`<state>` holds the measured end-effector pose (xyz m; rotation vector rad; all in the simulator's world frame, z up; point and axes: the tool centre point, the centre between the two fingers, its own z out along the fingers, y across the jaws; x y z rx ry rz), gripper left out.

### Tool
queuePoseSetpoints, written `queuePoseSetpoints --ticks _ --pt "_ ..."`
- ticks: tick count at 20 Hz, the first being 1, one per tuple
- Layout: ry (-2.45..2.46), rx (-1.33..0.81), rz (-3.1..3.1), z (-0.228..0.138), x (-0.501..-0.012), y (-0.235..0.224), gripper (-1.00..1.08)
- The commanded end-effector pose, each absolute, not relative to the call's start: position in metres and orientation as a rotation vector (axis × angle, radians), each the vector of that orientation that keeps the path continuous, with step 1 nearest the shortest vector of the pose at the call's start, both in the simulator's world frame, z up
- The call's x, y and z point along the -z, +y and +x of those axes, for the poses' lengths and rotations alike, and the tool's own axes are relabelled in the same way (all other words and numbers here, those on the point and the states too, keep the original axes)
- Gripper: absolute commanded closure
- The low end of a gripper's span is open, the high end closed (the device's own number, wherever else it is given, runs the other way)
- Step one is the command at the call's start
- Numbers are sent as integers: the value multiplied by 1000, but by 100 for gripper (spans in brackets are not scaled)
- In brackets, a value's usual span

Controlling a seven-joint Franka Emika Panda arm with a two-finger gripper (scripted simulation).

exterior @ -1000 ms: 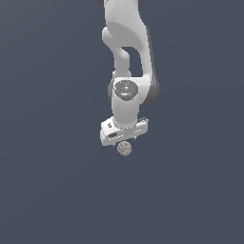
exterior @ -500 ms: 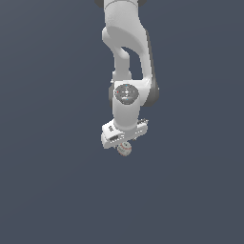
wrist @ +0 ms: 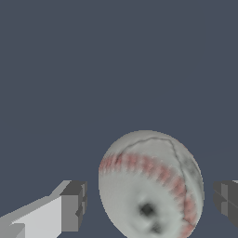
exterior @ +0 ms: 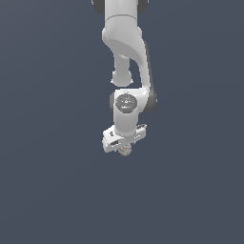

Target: Pick up the object and move it to a goal position.

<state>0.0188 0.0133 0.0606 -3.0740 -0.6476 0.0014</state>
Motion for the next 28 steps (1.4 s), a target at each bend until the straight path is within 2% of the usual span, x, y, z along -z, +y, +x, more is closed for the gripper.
queuePoseSetpoints --ticks 1,5,6,19,28 --pt "-649 0 -3074 19 -51 13 -92" --pt "-649 0 -3074 20 -48 13 -92" --pt "-649 0 -3074 20 -48 13 108" --pt "-648 0 -3075 19 -51 13 108" --pt "-648 0 -3075 12 -85 22 108"
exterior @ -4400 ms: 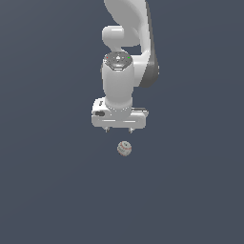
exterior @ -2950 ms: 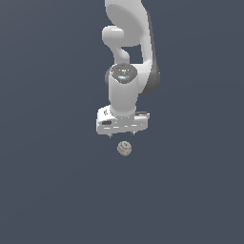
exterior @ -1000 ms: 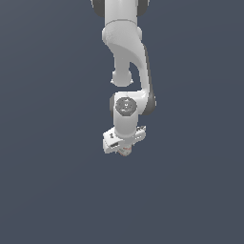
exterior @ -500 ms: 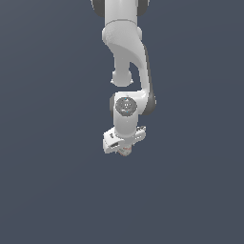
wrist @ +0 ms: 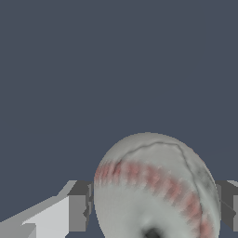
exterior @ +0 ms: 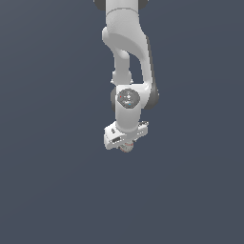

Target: Pick up the object and move it to a goal position.

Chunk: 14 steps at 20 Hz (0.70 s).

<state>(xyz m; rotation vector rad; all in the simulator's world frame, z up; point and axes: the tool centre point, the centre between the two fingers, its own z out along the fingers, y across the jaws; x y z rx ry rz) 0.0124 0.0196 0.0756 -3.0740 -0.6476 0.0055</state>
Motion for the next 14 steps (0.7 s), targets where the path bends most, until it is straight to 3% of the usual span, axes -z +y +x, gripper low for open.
queuePoseSetpoints --ticks 1,14 --pt "-649 0 -3075 10 -92 24 108" --pt "-650 -1 -3075 -13 -207 53 108"
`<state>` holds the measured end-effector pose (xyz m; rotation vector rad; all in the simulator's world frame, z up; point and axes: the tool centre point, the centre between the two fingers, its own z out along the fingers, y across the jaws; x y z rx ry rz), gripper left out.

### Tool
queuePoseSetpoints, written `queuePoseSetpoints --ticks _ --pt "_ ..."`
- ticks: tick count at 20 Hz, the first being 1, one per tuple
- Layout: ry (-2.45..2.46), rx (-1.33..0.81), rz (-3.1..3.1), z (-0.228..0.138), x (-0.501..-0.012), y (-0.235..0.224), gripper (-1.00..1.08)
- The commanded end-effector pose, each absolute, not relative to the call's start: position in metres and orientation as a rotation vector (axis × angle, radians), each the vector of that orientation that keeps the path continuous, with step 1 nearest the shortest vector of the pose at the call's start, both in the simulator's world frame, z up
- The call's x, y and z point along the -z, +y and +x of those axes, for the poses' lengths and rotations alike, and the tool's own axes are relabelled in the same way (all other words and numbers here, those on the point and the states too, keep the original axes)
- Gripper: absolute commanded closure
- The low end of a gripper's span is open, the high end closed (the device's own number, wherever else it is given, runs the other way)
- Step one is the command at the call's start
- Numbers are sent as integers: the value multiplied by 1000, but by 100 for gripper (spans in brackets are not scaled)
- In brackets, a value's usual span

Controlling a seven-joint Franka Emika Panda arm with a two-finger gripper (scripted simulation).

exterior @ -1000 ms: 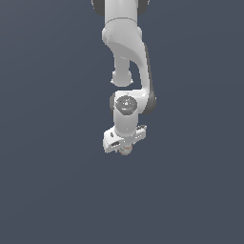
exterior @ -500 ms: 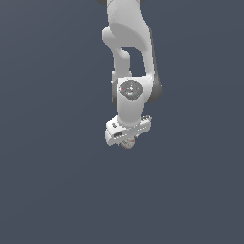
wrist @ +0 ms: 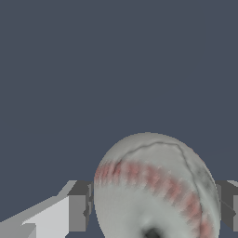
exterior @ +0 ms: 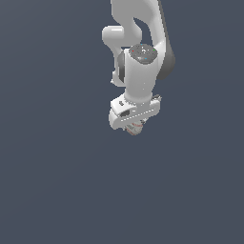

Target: Pick up the object and move it to a goal position.

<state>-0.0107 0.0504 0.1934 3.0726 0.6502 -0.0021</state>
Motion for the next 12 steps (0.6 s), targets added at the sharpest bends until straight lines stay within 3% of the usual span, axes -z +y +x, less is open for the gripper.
queuePoseSetpoints --ticks 1,12 --pt "650 0 3073 -14 -214 55 108" --pt "650 0 3073 -20 -252 65 108"
